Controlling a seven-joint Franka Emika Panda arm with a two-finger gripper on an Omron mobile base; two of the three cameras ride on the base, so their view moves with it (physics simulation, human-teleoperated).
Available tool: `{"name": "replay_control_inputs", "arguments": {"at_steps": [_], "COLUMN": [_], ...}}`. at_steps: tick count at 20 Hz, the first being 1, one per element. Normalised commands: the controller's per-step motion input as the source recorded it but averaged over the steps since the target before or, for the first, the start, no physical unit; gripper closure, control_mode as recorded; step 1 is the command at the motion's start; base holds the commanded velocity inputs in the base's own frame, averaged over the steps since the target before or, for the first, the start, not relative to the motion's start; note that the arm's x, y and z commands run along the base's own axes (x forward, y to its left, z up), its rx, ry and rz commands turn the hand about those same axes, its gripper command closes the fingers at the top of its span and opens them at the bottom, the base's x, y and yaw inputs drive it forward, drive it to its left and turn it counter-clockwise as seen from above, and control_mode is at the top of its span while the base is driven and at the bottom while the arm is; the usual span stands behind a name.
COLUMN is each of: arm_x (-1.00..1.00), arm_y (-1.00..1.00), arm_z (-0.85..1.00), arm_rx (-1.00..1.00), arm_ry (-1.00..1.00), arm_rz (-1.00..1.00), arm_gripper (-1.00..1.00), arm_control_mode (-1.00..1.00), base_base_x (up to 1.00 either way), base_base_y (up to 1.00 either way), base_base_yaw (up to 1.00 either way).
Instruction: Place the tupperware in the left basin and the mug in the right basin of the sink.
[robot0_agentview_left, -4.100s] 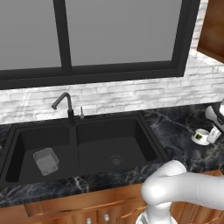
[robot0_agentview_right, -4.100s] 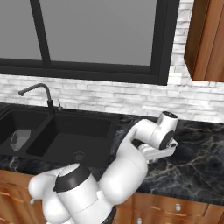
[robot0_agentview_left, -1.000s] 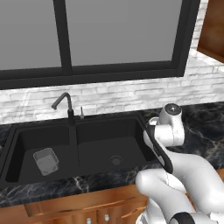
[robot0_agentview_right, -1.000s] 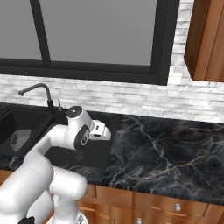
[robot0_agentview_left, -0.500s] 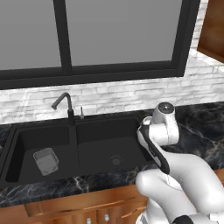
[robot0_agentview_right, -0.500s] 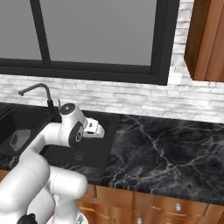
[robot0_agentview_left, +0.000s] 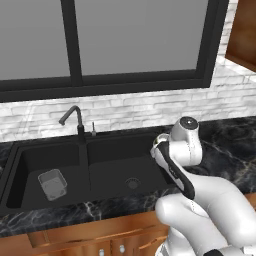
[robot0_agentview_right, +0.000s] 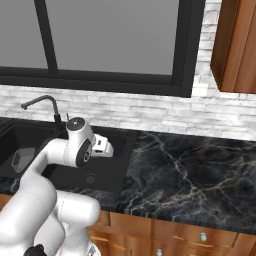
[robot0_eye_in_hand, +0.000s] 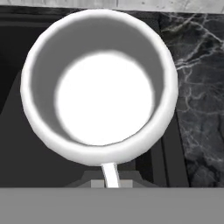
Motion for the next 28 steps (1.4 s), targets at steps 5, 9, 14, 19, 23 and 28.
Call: {"name": "replay_control_inputs", "arguments": {"at_steps": [5, 9, 14, 19, 23, 28], "arm_x": [-0.06, -0.07, -0.01, 0.05, 0.03, 0.00], "arm_y": [0.15, 0.13, 0.11, 0.16, 0.14, 0.14], "arm_z": [0.02, 0.00, 0.00, -0.05, -0.12, -0.21], "arm_rx": [0.09, 0.04, 0.00, 0.00, 0.00, 0.00], "arm_ry": [0.06, 0.13, 0.12, 0.04, 0.03, 0.00], "arm_rz": [0.07, 0.07, 0.06, 0.03, 0.03, 0.03], "arm_gripper": [1.00, 1.00, 1.00, 1.00, 1.00, 1.00], "arm_control_mode": [-1.00, -1.00, -1.00, -1.00, -1.00, -1.00], "base_base_x": [0.00, 0.00, 0.00, 0.00, 0.00, 0.00], "base_base_y": [0.00, 0.00, 0.00, 0.00, 0.00, 0.00], "base_base_yaw": [0.00, 0.00, 0.00, 0.00, 0.00, 0.00]}}
